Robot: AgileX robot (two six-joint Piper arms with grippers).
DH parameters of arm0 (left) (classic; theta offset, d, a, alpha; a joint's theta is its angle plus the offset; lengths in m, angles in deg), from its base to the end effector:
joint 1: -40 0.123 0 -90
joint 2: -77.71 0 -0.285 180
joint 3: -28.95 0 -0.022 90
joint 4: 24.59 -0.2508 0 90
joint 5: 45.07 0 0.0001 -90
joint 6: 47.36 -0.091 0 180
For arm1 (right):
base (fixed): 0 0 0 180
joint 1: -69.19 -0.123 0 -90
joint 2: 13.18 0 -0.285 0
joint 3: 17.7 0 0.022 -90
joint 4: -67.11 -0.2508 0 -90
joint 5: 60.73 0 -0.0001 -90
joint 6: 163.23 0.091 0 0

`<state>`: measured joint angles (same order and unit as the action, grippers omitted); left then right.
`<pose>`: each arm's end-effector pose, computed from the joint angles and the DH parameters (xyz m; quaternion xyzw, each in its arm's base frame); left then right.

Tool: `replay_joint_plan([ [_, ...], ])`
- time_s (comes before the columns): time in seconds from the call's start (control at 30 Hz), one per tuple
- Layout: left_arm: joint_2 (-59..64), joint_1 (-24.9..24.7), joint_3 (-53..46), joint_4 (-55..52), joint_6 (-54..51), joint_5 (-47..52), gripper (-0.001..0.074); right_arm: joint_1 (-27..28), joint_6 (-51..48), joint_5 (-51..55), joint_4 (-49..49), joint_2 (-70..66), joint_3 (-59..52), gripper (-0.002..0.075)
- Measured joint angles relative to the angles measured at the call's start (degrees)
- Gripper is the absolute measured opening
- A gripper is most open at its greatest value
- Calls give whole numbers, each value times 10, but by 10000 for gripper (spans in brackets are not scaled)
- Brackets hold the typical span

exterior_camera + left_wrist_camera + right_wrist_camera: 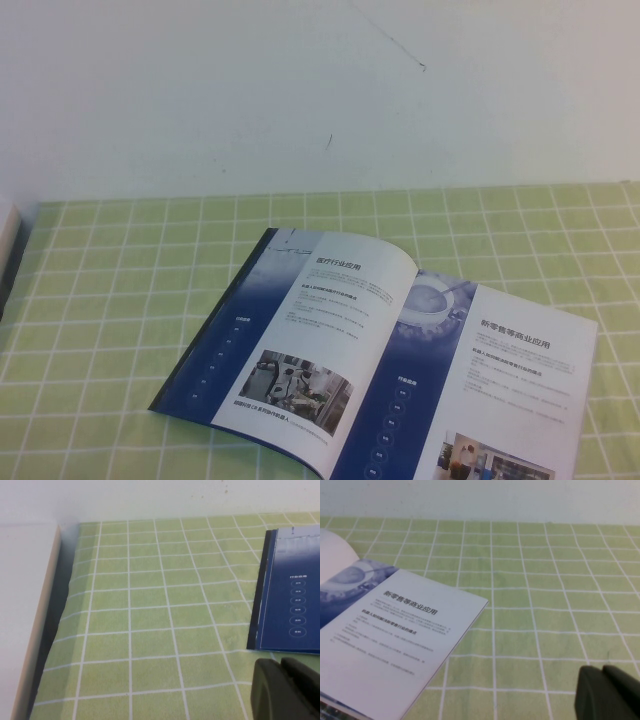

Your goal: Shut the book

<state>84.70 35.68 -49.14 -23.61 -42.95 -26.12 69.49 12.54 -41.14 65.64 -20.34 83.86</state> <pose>0.0532 -0.0045 0.1790 -0.0053 0.7881 -0.0540 0.6131 0.0534 0.0005 0.1758 -0.0203 0.7941 -0.0133 0.6073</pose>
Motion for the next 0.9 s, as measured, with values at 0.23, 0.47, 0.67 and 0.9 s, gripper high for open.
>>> replay_joint_plan([
  [0.23, 0, 0, 0, 0, -2, 0, -4, 0, 0, 0, 0, 0, 0, -3],
  [0.47, 0, 0, -4, -10, -2, -64, -4, 0, 0, -117, 0, 0, -4, -3],
  [0.67, 0, 0, -4, -22, -2, -307, -4, 0, 0, -379, -1, 0, -4, -3],
  [0.9, 0, 0, -4, -26, -2, -529, -4, 0, 0, -624, -1, 0, -4, -3],
])
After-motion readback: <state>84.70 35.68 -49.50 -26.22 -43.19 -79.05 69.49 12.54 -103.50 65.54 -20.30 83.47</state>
